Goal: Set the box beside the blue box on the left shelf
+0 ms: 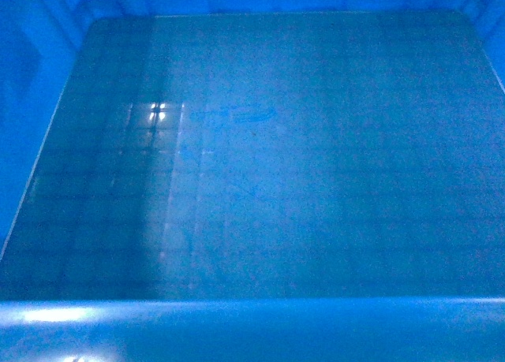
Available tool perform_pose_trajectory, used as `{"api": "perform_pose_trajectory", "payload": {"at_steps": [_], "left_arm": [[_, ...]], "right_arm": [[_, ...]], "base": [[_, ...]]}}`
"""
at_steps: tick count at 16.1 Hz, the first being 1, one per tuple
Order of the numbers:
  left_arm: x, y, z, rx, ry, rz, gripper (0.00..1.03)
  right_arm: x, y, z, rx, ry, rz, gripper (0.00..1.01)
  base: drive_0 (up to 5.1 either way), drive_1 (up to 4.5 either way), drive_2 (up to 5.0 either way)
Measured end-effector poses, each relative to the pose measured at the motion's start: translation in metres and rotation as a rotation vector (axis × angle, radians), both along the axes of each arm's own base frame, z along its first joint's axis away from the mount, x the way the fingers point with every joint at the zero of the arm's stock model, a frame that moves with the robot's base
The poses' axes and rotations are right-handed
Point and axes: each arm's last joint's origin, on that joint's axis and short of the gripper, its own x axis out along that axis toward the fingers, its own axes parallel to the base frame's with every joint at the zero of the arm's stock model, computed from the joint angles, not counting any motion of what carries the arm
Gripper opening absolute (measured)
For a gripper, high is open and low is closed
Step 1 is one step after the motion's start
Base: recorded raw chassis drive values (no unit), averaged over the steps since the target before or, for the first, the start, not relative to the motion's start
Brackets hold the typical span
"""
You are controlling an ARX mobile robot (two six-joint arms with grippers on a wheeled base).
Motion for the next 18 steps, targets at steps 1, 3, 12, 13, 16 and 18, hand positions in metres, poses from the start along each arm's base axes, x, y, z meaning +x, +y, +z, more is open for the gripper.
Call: {"api": "perform_pose_trajectory", "payload": {"at_steps": [1, 3, 12, 13, 16, 18], "left_arm": [[0.0, 0.0, 0.0001, -0.001, 0.0, 0.0, 0.1], [-0.0001, 0.0, 0.0001, 0.0, -0.001, 0.0, 0.1], [-0.0001, 0.0, 0.0002, -0.002, -0.002, 0.0, 0.1], [0.0, 0.0, 0.0, -0.001, 0.0, 0.0, 0.1], [0.0, 0.0, -0.0001, -0.001, 0.001, -0.001, 0.1], [-0.0001, 0.0, 0.0001, -0.002, -0.001, -0.001, 0.1]], "right_arm": [[0.0, 0.0, 0.0002, 0.001, -0.002, -0.001, 0.2], [0.0, 0.0, 0.0004, 0.001, -0.004, -0.001, 0.2], [0.0001, 0.0, 0.0004, 0.001, -0.004, 0.0, 0.2], [0.0001, 0.0, 0.0001, 0.0, -0.001, -0.001, 0.2], [0.0, -0.0001, 0.0002, 0.0, -0.002, -0.002, 0.2], [0.0, 0.0, -0.0001, 0.0, 0.001, -0.001, 0.2]], "base": [[0.0, 4.05, -4.1], [0.0, 4.01, -4.1], [0.0, 4.1, -4.1], [0.0, 4.19, -4.1], [0.0, 4.19, -4.1], [0.1, 4.31, -4.2]]}}
